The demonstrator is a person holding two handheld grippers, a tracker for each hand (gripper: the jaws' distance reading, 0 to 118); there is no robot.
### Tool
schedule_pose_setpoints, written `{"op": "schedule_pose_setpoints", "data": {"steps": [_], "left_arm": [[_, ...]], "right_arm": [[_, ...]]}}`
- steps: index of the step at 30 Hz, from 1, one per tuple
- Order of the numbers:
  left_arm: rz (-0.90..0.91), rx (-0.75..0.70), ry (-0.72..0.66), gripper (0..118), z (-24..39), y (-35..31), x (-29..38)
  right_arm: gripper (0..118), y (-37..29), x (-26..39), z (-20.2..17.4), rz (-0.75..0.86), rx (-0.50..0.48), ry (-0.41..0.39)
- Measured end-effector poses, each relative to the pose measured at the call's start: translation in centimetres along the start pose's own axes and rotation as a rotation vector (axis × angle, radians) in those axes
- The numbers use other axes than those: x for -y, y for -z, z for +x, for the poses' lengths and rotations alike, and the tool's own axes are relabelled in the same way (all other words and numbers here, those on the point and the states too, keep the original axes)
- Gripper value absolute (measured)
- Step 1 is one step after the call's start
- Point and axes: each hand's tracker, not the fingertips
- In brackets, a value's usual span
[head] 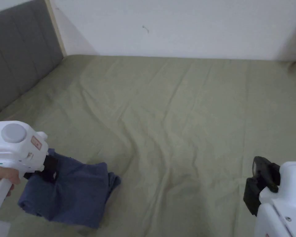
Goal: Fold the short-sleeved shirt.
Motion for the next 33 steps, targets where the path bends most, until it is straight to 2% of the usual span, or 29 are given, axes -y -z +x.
{"op": "schedule_pose_setpoints", "data": {"steps": [3, 7, 8, 9, 10, 11, 12, 13, 14, 18, 19, 20, 21, 22, 23, 24, 26, 30, 33], "left_arm": [[-0.007, -0.204, 0.073, 19, -1.9, 1.1, -1.4], [0.028, -0.334, 0.093, 19, -2.7, 2.2, -1.6], [0.034, -0.389, 0.114, 22, -2.6, 2.6, -1.5], [0.051, -0.415, 0.109, 30, -2.7, 3.2, -1.4], [0.041, -0.452, 0.118, 43, -2.8, 3.8, -1.3], [0.043, -0.490, 0.130, 69, -2.0, 3.1, -0.7], [0.047, -0.529, 0.133, 90, -1.8, 2.9, -0.3], [0.058, -0.546, 0.122, 103, -2.0, 2.7, 0.0], [0.081, -0.528, 0.111, 107, -2.0, 2.3, 0.4], [0.111, -0.409, 0.059, 106, -1.9, 0.1, 1.3], [0.129, -0.384, 0.043, 105, -2.6, 0.2, 1.0], [0.151, -0.355, 0.033, 97, -2.2, -0.5, 1.5], [0.195, -0.320, 0.027, 78, -1.5, -1.4, 2.1], [0.257, -0.279, 0.010, 51, -0.7, -2.6, 3.1], [0.303, -0.247, -0.007, 14, -0.1, -3.3, 3.4], [0.355, -0.206, -0.027, 6, 0.7, -4.3, 4.1], [0.441, -0.175, -0.061, 0, 2.9, -6.1, 5.9], [0.546, -0.113, 0.015, 0, 7.5, -8.8, 9.1], [0.648, -0.044, -0.030, 0, 11.9, -11.7, 12.1]], "right_arm": [[0, 0.5, 0.3, -0.6, -0.017, 0.002, -0.023], [0, 1.4, 0.7, -0.9, -0.046, 0.004, -0.023], [0, 1.5, 0.8, -1.0, -0.056, 0.003, -0.026], [0, 1.6, 0.8, -1.0, -0.064, -0.001, -0.031], [0, 1.6, 0.9, -1.0, -0.069, -0.004, -0.039], [0, 1.6, 0.9, -1.0, -0.072, -0.006, -0.048], [0, 1.5, 0.8, -1.1, -0.071, -0.006, -0.057], [0, 1.5, 0.8, -1.1, -0.070, -0.004, -0.060], [0, 1.6, 0.8, -1.1, -0.071, -0.004, -0.062], [0, 1.7, 0.5, -0.9, -0.079, -0.017, -0.041], [0, 1.6, 0.4, -0.9, -0.077, -0.018, -0.034], [0, 1.5, 0.3, -0.7, -0.074, -0.022, -0.031], [0, 1.3, 0.3, -0.6, -0.072, -0.023, -0.031], [0, 1.1, 0.2, -0.4, -0.067, -0.024, -0.032], [0, 0.9, 0.1, -0.3, -0.066, -0.025, -0.033], [0, 0.7, -0.1, 0.1, -0.064, -0.025, -0.032], [0, 0.1, -0.4, 0.8, -0.053, -0.030, -0.023], [0, -1.0, -1.1, 2.7, -0.023, -0.025, -0.018], [0, -1.6, -1.6, 4.4, -0.010, -0.032, -0.004]]}}
